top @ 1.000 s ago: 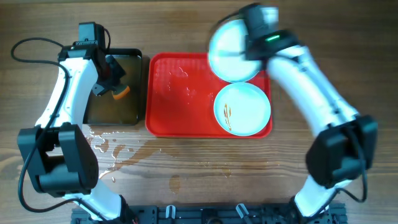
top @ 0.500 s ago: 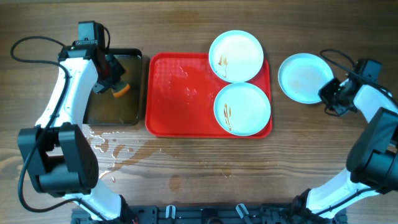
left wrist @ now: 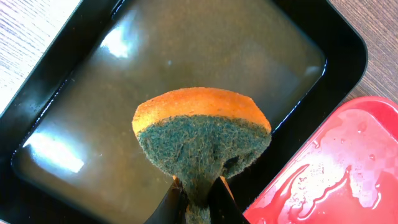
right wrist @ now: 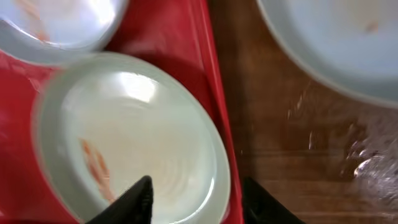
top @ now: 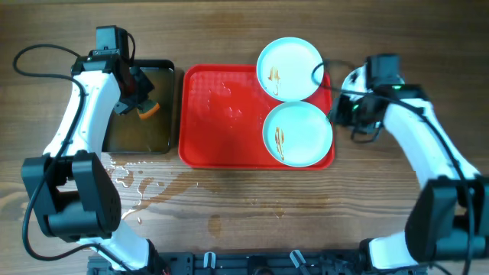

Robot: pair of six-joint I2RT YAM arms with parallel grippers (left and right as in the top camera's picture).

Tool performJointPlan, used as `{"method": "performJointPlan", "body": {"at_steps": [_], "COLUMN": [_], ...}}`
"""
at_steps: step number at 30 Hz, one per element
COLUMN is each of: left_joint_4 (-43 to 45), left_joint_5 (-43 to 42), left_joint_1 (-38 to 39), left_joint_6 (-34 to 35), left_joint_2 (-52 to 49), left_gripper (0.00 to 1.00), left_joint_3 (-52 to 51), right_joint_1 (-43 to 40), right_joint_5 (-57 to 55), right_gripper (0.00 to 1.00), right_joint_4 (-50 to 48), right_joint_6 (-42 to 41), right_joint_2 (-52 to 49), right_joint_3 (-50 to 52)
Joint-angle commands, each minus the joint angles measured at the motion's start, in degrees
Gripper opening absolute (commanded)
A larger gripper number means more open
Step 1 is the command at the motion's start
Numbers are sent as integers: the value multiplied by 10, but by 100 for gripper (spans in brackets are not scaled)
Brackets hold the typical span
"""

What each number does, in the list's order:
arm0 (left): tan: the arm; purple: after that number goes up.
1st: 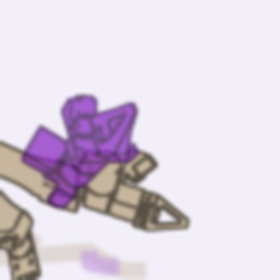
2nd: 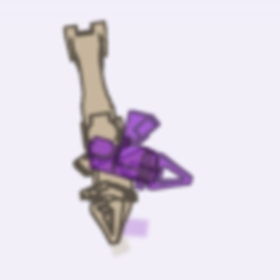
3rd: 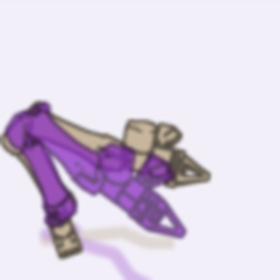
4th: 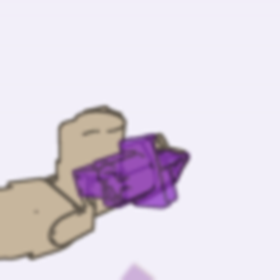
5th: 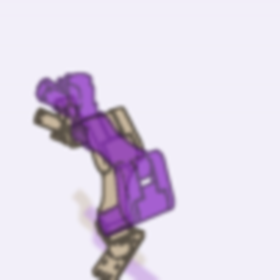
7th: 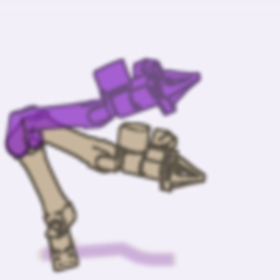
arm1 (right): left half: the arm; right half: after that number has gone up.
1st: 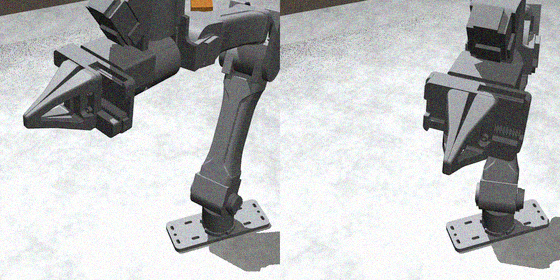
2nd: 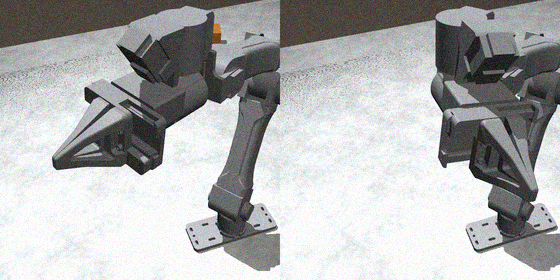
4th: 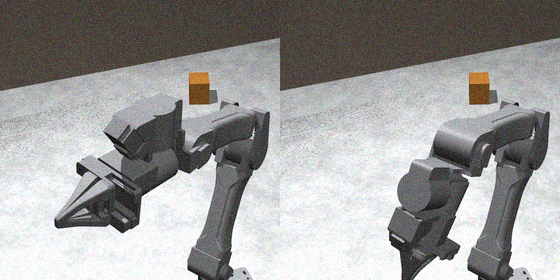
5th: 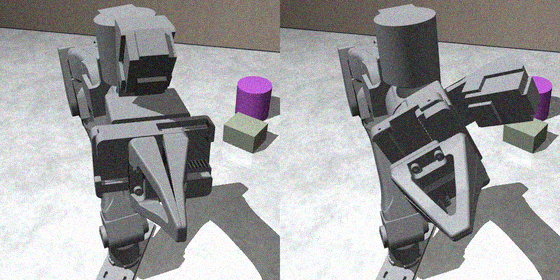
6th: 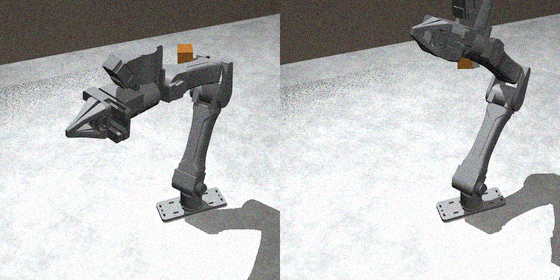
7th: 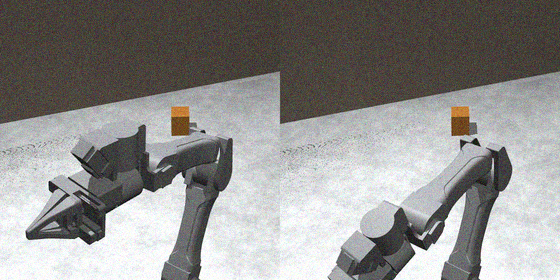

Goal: Clean dirty plates on tray and stack at the side
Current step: 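Grasp the lower-right plate rim with the right gripper, drag left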

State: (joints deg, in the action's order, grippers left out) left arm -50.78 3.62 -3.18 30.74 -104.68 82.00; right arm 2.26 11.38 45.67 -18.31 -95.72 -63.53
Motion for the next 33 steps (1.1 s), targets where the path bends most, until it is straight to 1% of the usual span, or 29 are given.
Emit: {"method": "performJointPlan", "body": {"at_steps": [1,2,3,6,9,11,14,19,21,22,25,28,33], "left_joint_4": [2,2,2,2,2,2,2,4,4,4,4,4,4], "left_joint_5": [10,10,10,10,10,10,10,10,10,10,9,9,7], "left_joint_1": [-5,-5,-5,-5,-5,-5,-5,-5,-5,-5,-5,-5,-5], "left_joint_6": [-2,-2,-2,-2,-2,-2,-2,-2,-2,-2,-2,-2,-2], "left_joint_2": [-3,-3,-3,-3,-3,-3,-3,-3,-3,-3,-3,-3,-3], "left_gripper": [8,8,8,8,8,8,8,9,9,9,9,9,9], "left_joint_3": [-3,-3,-3,-3,-3,-3,-3,-3,-3,-3,-3,-3,-3], "right_joint_1": [14,23,37,55,57,59,77,81,80,80,80,81,85], "right_joint_5": [-37,-35,-36,-38,-59,-52,-41,-39,-87,-91,-102,-62,-60], "right_gripper": [34,30,29,30,29,29,28,28,28,28,29,28,27], "right_joint_4": [10,11,13,-1,-11,-16,-19,42,76,83,63,22,-11], "right_joint_6": [-11,-5,3,1,-4,-3,31,30,-14,-14,-14,-14,-12], "right_joint_2": [-40,-45,-51,-58,-63,-63,-63,-31,-14,-14,-21,-24,-34], "right_joint_3": [18,21,24,38,59,59,57,4,-3,-1,25,52,85]}}
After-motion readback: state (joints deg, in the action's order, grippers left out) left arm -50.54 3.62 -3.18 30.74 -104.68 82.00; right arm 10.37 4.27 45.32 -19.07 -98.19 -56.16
